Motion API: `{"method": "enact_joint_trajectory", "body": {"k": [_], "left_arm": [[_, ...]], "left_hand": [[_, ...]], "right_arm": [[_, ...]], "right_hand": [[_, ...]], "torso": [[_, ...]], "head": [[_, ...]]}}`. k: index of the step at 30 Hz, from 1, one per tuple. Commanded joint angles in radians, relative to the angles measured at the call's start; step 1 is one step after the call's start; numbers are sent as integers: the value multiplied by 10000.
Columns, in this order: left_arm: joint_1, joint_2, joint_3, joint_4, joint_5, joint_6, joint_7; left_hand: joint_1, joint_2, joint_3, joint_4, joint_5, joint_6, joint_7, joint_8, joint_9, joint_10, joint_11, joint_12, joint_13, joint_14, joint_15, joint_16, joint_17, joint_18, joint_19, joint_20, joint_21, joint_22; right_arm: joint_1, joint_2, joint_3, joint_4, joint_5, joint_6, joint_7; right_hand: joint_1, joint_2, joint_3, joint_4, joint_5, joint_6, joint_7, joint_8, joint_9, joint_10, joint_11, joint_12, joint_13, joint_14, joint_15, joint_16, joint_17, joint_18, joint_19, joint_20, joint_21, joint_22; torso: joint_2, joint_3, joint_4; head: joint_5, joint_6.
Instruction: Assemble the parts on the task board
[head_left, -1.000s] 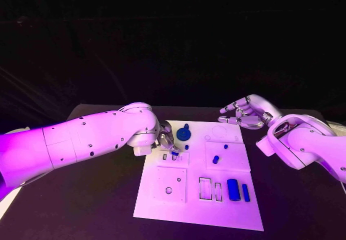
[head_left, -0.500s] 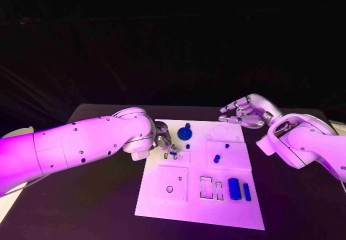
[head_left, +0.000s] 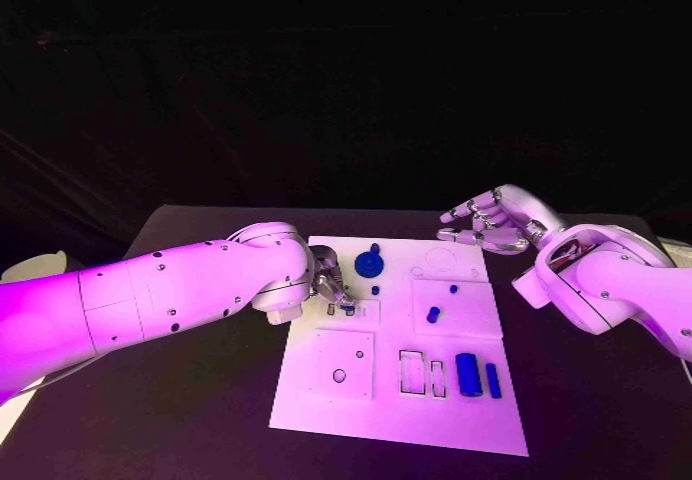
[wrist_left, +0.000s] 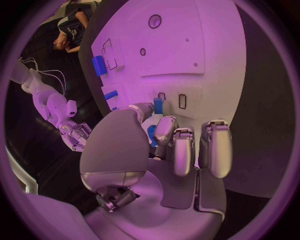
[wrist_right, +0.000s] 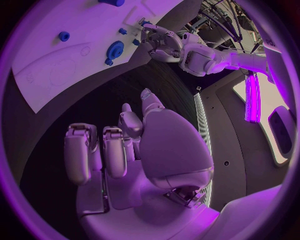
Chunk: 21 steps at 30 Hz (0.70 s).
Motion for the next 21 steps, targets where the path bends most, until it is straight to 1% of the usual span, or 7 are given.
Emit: {"method": "enact_joint_trajectory", "body": {"k": [1,7,12,21], "left_arm": [[-10,45,3,-55,-365,432,-445],[-16,117,2,-135,-409,620,-464],[-18,164,0,-190,-421,745,-476],[-34,264,-7,-290,-425,900,-489]], "left_hand": [[-93,16,1915,-1842,55,23,-12,28,10,83,9,17,-11,1049,-11,31,2633,-64,584,2,25,1513],[-94,14,1920,-1849,55,23,-12,27,11,86,9,20,-7,1049,-11,31,2633,-64,584,2,25,1513],[-94,14,1920,-1849,55,23,-12,27,11,86,9,20,-7,1049,-11,31,2633,-64,584,2,25,1513],[-98,11,1931,-1863,54,24,-10,24,14,85,9,17,-11,1049,-12,31,2633,-67,591,1,34,1531]], "right_arm": [[-7,0,1,15,-17,129,18],[-7,4,1,20,-17,137,20],[-7,10,1,22,-16,154,22],[-7,12,1,28,-16,177,25]], "right_hand": [[104,21,-58,-5,42,16,-30,24,14,-18,-6,3,-16,889,44,-63,1995,-54,76,36,-67,435],[104,21,-58,-5,42,16,-30,24,14,-18,-6,3,-16,889,44,-63,1995,-54,76,36,-67,435],[104,21,-58,-5,42,16,-30,24,14,-18,-6,3,-16,889,44,-63,1995,-54,76,36,-67,435],[104,21,-58,-5,42,16,-30,24,14,-18,-6,3,-16,889,44,-63,1995,-54,76,36,-67,435]], "torso": [[-4,6,13],[-4,-3,17],[-5,0,7],[2,-3,15]], "head": [[-1,-21],[-4,-46],[15,-56],[6,-53]]}}
